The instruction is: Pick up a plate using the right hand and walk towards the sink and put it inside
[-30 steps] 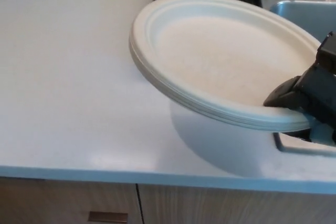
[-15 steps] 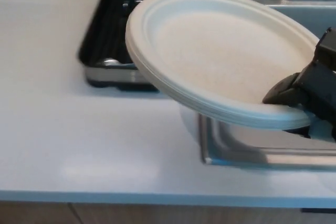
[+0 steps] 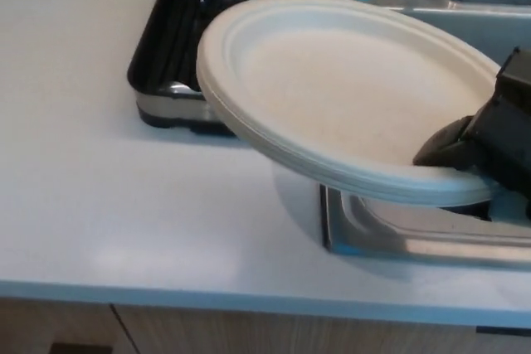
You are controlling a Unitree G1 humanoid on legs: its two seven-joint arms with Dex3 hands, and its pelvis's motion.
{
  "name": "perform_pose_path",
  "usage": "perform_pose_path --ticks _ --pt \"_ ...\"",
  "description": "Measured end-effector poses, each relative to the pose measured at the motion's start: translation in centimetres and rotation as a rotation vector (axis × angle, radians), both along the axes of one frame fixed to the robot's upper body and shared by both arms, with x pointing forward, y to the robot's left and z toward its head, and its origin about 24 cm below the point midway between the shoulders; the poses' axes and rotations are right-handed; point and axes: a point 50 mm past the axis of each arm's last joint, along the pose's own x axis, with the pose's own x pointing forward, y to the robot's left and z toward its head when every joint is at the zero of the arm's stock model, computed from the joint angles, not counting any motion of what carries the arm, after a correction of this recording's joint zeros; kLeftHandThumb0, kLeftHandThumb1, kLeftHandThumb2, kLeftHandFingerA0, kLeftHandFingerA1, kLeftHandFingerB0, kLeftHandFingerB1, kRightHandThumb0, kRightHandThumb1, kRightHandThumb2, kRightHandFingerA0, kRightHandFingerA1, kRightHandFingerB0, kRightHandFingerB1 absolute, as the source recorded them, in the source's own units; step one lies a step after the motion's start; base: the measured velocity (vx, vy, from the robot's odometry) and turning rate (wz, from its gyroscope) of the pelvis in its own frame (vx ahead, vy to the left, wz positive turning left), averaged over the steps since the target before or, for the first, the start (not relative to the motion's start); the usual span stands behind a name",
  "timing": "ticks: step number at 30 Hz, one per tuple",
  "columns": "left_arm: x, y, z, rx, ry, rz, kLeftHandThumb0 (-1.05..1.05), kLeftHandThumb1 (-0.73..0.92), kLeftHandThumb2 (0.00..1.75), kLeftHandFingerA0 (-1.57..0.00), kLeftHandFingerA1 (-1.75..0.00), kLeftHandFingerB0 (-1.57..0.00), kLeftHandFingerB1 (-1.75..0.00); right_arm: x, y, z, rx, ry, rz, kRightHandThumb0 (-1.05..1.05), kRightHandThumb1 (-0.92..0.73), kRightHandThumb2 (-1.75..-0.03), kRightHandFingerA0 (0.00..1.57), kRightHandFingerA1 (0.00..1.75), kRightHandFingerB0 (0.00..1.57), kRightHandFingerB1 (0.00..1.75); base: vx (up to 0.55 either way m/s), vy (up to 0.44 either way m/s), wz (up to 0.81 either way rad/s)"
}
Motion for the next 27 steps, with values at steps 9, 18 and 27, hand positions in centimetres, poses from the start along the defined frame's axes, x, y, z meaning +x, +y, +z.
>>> perform_pose_path --ticks 9,18,27 --pt "-0.2 0.2 -0.1 0.003 0.013 0.010 0.23 0.85 1.73 -1.23 -1.45 -1.02 -1.25 0.0 0.0 0.0 0.003 -0.004 0.015 -0.45 -0.56 -1.23 1.03 1.75 0.66 1.75 -0.10 -0.227 0.06" --pt "-1.1 -0.1 -0.2 -0.007 0.043 0.007 0.21 0.78 1.68 -1.29 -1.48 -1.08 -1.28 0.0 -0.2 -0.2 0.006 0.005 0.005 -0.46 -0.64 -1.14 1.04 1.75 0.65 1.75 -0.08 -0.221 0.00" --pt "-0.9 -0.1 -0.2 -0.002 0.033 0.004 0.25 0.87 1.75 -1.21 -1.44 -1.05 -1.26 0.0 -0.2 0.0 0.007 -0.012 0.020 -0.46 -0.58 -1.14 1.04 1.75 0.67 1.75 0.00 0.084 0.00"
